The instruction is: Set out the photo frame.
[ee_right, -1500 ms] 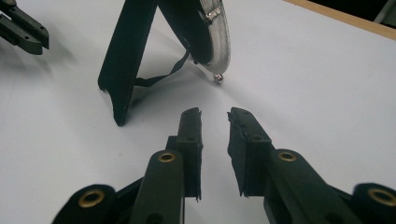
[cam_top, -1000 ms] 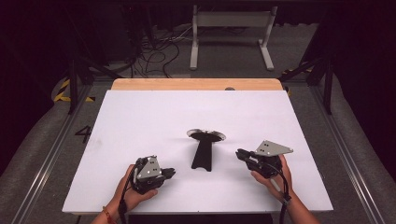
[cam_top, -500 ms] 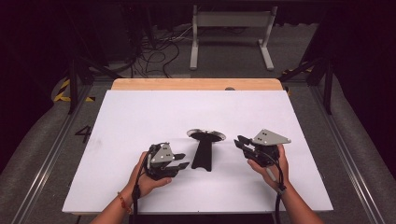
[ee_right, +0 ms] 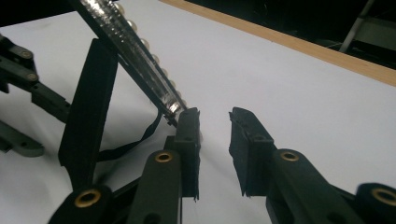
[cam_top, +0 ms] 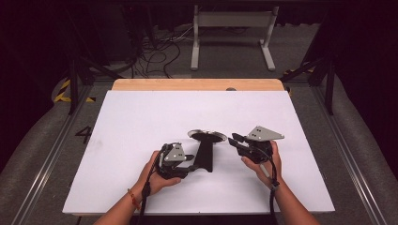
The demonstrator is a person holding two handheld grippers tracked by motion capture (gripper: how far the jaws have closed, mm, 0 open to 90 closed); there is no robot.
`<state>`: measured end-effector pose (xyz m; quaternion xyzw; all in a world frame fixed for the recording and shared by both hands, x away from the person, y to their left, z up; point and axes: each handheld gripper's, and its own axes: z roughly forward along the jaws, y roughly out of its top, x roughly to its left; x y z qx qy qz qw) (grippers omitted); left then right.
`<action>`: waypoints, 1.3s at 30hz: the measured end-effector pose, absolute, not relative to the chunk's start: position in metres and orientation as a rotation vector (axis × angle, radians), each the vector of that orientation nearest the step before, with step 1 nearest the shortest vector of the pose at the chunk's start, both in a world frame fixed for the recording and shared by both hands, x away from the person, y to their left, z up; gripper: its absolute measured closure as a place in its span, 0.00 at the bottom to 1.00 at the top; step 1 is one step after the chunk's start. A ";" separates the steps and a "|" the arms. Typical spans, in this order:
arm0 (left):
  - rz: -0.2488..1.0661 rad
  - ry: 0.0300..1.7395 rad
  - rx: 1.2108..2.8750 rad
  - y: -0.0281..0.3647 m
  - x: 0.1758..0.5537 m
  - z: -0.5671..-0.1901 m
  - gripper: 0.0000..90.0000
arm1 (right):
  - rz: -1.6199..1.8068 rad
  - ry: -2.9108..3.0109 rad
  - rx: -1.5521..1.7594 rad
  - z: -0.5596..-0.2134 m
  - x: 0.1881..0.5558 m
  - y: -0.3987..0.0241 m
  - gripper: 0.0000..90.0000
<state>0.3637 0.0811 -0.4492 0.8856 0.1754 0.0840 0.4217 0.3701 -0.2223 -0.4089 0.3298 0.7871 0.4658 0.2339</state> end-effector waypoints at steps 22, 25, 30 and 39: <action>0.220 0.374 2.295 0.073 0.365 -0.455 0.76 | 1.297 2.187 0.823 -0.399 0.364 -0.218 0.84; 0.225 0.373 2.301 0.072 0.365 -0.455 0.76 | 1.285 2.203 0.820 -0.398 0.368 -0.217 0.85; 0.211 0.367 2.305 0.070 0.363 -0.454 0.76 | 1.257 2.228 0.795 -0.398 0.369 -0.211 0.92; 0.217 0.319 2.319 0.057 0.355 -0.457 0.77 | 1.223 2.239 0.792 -0.394 0.375 -0.209 0.90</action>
